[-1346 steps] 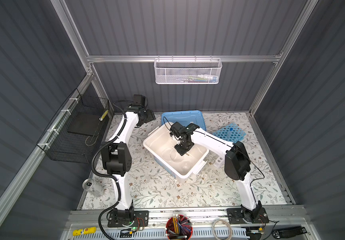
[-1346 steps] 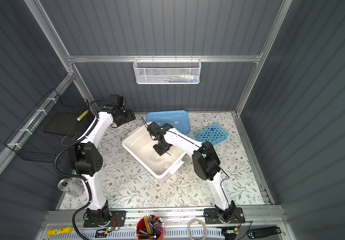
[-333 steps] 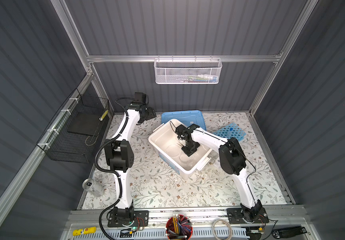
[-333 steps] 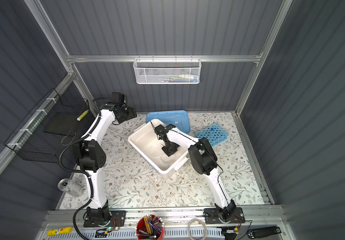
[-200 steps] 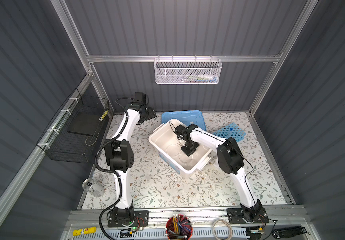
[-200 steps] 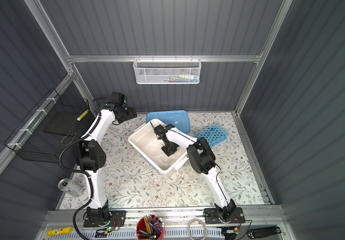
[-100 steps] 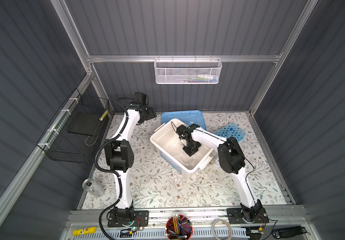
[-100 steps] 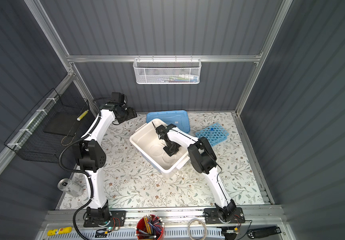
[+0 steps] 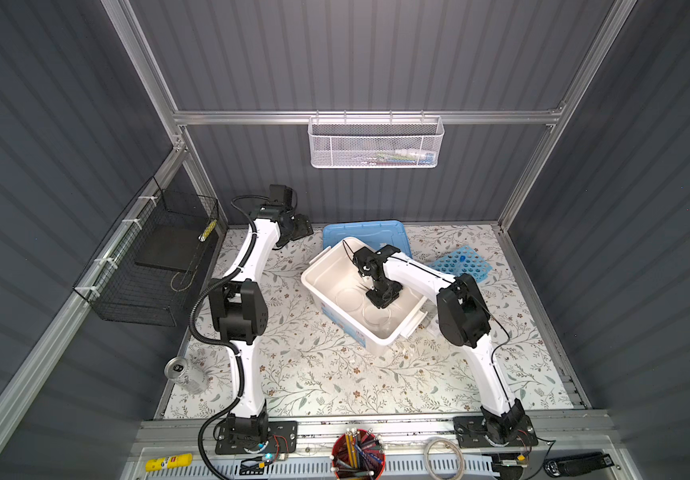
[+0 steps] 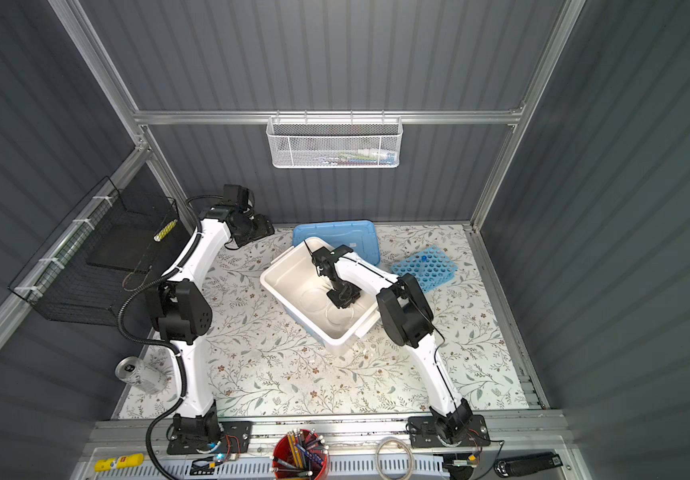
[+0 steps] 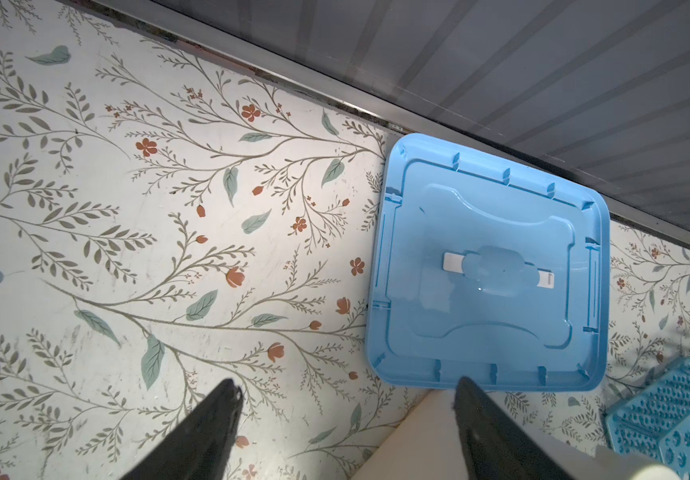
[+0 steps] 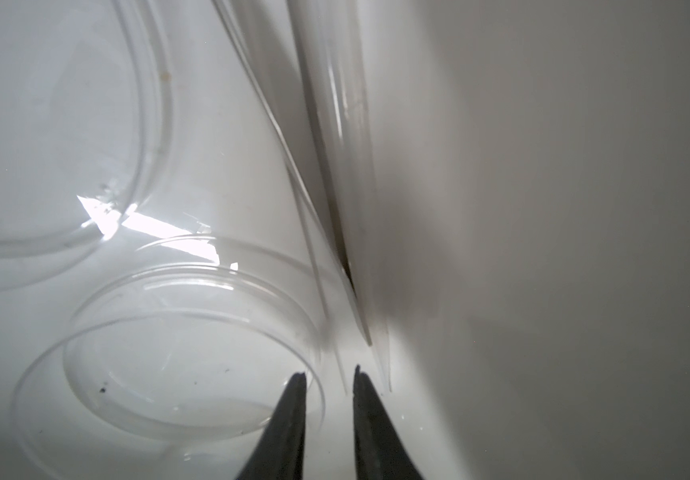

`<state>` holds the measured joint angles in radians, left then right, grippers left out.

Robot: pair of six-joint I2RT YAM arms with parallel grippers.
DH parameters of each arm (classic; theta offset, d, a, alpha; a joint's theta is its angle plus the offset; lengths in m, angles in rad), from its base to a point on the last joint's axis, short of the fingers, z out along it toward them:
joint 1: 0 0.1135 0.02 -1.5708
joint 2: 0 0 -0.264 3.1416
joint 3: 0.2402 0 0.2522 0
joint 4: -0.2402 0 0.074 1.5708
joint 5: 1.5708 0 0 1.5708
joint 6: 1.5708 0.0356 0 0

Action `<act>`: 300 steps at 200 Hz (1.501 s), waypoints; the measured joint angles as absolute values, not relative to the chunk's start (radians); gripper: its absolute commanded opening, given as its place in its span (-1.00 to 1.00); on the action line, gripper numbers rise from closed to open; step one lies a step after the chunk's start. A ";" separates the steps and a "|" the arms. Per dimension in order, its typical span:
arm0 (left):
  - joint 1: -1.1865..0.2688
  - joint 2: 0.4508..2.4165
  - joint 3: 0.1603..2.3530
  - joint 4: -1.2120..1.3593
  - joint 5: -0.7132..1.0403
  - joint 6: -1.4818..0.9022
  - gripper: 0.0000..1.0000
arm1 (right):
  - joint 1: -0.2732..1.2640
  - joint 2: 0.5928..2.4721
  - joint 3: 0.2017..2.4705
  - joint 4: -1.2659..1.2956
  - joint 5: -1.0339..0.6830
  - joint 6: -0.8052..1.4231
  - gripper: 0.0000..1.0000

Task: Organize the chemistry lab equipment
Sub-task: 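Open the right gripper to release the clear dish in the bin, then raise the right gripper toward the blue lid while the left moves to the bin edge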

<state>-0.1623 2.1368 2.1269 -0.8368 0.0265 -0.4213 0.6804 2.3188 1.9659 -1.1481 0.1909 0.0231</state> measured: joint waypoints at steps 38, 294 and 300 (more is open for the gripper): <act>-0.162 2.137 2.127 -0.837 0.026 -0.421 0.72 | 0.678 2.311 1.966 -1.141 0.168 0.026 -0.35; -0.278 1.967 1.922 -0.860 0.322 -0.295 0.89 | 0.281 2.079 2.227 -1.020 -0.134 0.421 0.05; -0.286 1.967 1.916 -0.868 0.318 -0.289 0.89 | 0.270 2.104 2.238 -1.014 -0.133 0.421 0.05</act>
<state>-0.2859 1.9675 1.9160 -0.8680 0.3176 -0.2886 0.2703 2.1044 2.2375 -1.0138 -0.1333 0.4210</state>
